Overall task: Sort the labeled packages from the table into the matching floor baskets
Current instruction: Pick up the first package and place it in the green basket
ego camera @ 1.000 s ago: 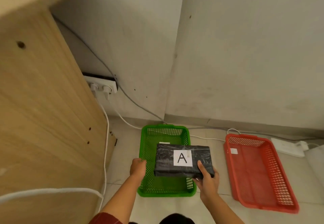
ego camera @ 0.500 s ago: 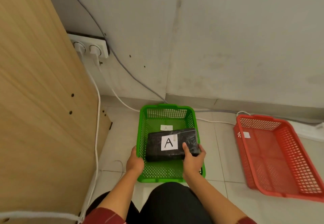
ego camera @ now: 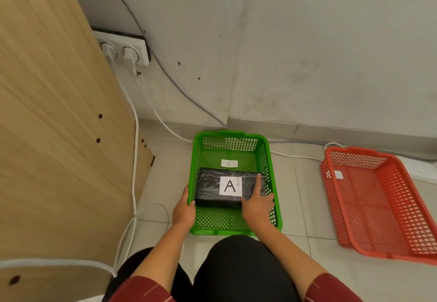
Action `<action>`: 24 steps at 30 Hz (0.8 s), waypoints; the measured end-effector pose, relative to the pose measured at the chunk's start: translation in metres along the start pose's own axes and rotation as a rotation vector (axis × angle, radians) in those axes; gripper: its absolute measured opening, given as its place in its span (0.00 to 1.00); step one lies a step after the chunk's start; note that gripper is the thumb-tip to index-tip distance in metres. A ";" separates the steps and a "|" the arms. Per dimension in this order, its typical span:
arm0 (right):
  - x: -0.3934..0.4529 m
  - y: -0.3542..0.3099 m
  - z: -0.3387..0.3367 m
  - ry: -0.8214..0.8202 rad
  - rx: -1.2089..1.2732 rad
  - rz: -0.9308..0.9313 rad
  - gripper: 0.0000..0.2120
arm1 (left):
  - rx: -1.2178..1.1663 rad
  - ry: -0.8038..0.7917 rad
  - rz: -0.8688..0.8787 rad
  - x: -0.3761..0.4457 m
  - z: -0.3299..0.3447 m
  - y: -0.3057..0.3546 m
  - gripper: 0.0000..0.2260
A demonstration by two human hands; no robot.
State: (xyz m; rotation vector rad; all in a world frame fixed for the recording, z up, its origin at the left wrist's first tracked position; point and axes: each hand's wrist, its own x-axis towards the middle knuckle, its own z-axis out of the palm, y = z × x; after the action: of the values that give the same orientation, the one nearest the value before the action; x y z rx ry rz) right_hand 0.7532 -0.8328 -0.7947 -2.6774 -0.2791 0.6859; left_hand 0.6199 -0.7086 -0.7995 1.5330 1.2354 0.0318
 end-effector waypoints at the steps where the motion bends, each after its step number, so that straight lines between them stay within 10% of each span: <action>1: 0.000 0.001 -0.001 0.018 -0.189 -0.084 0.39 | -0.001 0.004 0.002 -0.001 0.000 0.000 0.26; 8: 0.016 0.022 0.002 -0.094 -0.555 -0.524 0.32 | 0.023 0.039 0.010 0.002 0.006 -0.002 0.26; 17: 0.037 0.000 -0.036 -0.379 -0.322 -0.451 0.27 | 0.345 0.167 -0.091 -0.002 0.005 0.048 0.30; 24: 0.042 -0.091 -0.139 -0.237 -0.117 -0.366 0.18 | 0.232 0.216 0.234 -0.013 -0.028 0.190 0.24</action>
State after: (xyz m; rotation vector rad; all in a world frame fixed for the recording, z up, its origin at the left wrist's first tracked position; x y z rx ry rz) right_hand 0.8499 -0.7787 -0.6632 -2.5456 -0.8702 0.8872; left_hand 0.7236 -0.6682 -0.6422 1.9114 1.2548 0.2185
